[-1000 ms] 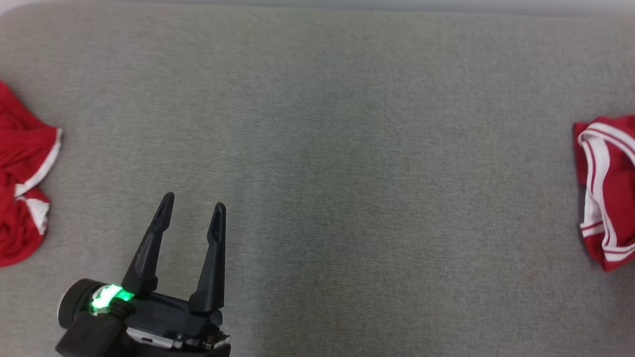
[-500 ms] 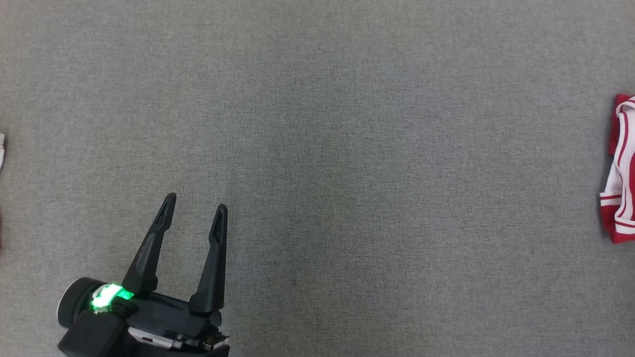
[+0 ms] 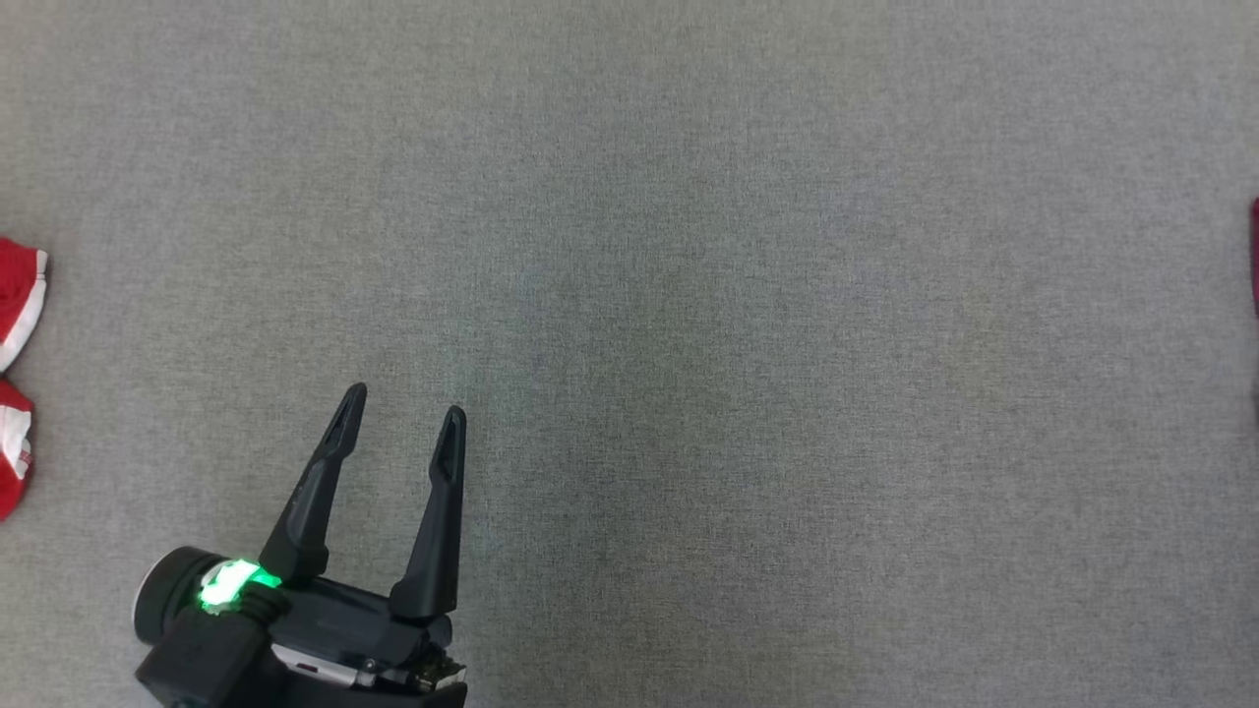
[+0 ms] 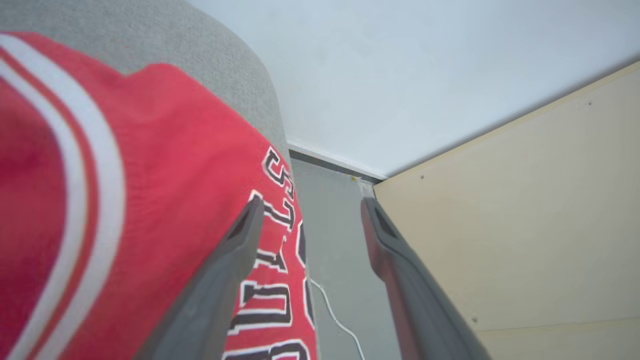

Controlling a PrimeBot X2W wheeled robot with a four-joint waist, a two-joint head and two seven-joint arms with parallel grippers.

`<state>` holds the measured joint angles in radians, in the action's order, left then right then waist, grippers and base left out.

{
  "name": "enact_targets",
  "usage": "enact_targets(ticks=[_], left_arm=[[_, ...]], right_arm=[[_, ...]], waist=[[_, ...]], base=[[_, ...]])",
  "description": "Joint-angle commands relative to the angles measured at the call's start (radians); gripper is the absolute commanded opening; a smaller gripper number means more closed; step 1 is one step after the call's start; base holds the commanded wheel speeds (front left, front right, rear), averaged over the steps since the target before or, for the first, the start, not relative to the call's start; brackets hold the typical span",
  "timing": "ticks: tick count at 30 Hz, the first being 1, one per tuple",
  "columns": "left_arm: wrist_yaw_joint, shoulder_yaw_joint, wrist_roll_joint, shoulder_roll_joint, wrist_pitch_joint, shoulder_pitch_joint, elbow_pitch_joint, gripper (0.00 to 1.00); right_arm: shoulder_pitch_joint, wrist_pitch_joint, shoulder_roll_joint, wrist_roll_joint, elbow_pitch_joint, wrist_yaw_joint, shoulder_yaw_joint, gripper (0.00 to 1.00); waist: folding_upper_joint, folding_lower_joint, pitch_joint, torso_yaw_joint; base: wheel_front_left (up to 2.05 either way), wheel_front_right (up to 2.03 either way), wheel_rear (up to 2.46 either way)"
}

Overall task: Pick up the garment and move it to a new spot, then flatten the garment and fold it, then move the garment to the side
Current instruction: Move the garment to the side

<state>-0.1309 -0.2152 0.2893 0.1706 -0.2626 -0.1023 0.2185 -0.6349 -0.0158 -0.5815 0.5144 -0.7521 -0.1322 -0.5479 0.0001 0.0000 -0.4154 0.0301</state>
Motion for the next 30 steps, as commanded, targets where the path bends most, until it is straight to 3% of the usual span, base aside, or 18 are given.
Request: enact_targets(ticks=[1, 5, 13, 17, 21, 26, 30], left_arm=[[0.002, -0.001, 0.005, -0.009, -0.003, -0.001, -0.007, 1.00], [0.002, 0.011, 0.009, -0.029, -0.003, 0.007, -0.043, 1.00], [0.002, 0.007, 0.068, -0.038, -0.003, 0.051, -0.163, 1.00], [0.002, 0.048, 0.052, -0.047, -0.003, 0.099, -0.231, 1.00], [0.003, 0.066, -0.005, -0.042, -0.003, 0.138, -0.290, 1.00], [0.017, 0.126, -0.049, -0.064, -0.003, 0.183, -0.317, 1.00], [0.021, 0.174, -0.085, -0.075, -0.003, 0.212, -0.322, 1.00]], right_arm=[[0.016, -0.017, 0.013, -0.001, -0.014, 0.002, -0.005, 1.00], [0.057, -0.108, 0.063, -0.044, -0.015, 0.002, 0.019, 1.00], [0.108, -0.233, 0.223, -0.256, -0.013, 0.002, 0.159, 1.00], [0.243, -0.249, 0.341, -0.397, 0.110, 0.002, 0.230, 1.00], [0.409, -0.249, 0.402, -0.511, 0.297, 0.002, 0.304, 1.00], [0.569, -0.247, 0.479, -0.570, 0.467, 0.002, 0.383, 1.00], [0.645, -0.206, 0.514, -0.574, 0.526, 0.002, 0.437, 1.00]], waist=[[-0.0001, 0.0000, 0.025, 0.005], [-0.0001, 0.0000, 0.099, 0.009], [-0.0001, 0.0000, 0.290, 0.030], [-0.0001, 0.0000, 0.404, 0.031], [-0.0001, 0.0000, 0.471, 0.025], [-0.0001, 0.0000, 0.528, 0.012], [-0.0001, 0.0000, 0.553, -0.004]], base=[[0.00, 0.00, 0.00], [0.00, 0.00, 0.00], [0.00, 0.00, 0.00], [0.00, 0.00, 0.00], [0.00, 0.00, 0.00], [0.00, 0.00, 0.00], [0.00, 0.00, 0.00]])
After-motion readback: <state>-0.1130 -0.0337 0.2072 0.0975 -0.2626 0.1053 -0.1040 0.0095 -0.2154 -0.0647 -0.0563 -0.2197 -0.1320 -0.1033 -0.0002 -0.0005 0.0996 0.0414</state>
